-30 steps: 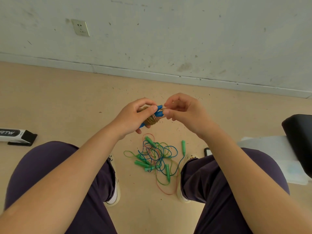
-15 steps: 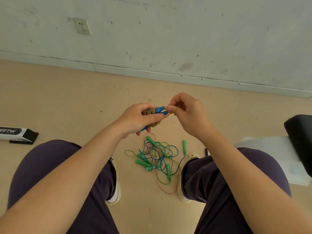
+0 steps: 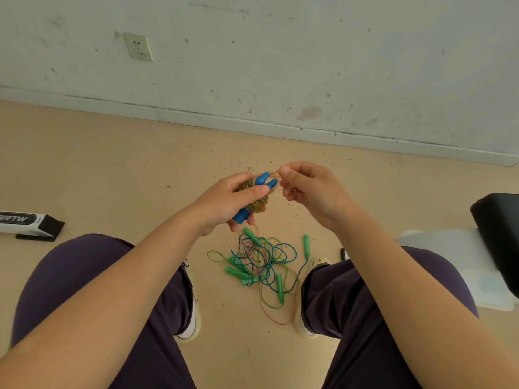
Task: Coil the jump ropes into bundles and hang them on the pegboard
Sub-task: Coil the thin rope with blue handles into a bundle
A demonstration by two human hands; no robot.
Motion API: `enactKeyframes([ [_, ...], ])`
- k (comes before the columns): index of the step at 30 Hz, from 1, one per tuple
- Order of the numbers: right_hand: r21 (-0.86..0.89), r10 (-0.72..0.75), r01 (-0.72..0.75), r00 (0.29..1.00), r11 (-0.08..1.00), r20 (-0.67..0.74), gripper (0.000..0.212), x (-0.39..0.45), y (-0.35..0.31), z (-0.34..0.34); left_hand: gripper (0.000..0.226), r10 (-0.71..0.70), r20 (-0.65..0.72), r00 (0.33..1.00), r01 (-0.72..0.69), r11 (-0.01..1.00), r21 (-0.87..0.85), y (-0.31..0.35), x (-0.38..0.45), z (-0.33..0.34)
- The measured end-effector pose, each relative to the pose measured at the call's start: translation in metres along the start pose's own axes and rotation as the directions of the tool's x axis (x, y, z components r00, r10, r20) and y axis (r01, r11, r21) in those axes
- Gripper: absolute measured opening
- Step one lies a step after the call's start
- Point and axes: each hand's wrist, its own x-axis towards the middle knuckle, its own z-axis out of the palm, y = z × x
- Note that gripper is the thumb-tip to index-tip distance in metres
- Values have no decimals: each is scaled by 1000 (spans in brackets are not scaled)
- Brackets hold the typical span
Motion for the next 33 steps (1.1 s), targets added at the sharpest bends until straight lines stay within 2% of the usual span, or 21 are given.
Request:
enactKeyframes([
  [2,-62,-39,41,999,997,32,12,-2,1,4,25,-10,6,1000,10,999,-41,0,0,-3],
  [6,-189,-105,105,994,976,6,24,-6,0,7,23,-10,51,999,12,999,-37,-1,1,0],
  [11,-197,-80,68,995,978,-56,17,-6,1,4,20,2,67,998,-3,1000,21,-2,2,2],
  [15,-253,-146,105,978,962,-147,13,-6,-1,0,6,10,69,998,-15,997,78,2,2,1],
  [17,-222,-167,125,969,967,-179,13,-5,-3,-3,8,31,95,995,-39,995,89,6,2,-1],
  [20,-121,-113,90,973,989,-199,15,0,0,-4,9,74,130,989,-94,984,150,10,0,-2],
  [23,-138,-93,69,981,988,-169,16,8,-1,-1,6,76,70,995,-88,980,181,7,-1,-4],
  [27,-209,-139,109,981,972,-135,11,39,-25,-1,22,59,-75,995,-42,979,201,19,24,-14],
  [30,-204,-141,106,976,973,-166,12,78,-32,-1,23,2,-104,995,13,989,147,27,66,-29],
  [33,-202,-92,48,973,978,-213,14,121,-4,-11,31,-3,-186,983,29,990,137,1,115,-42],
])
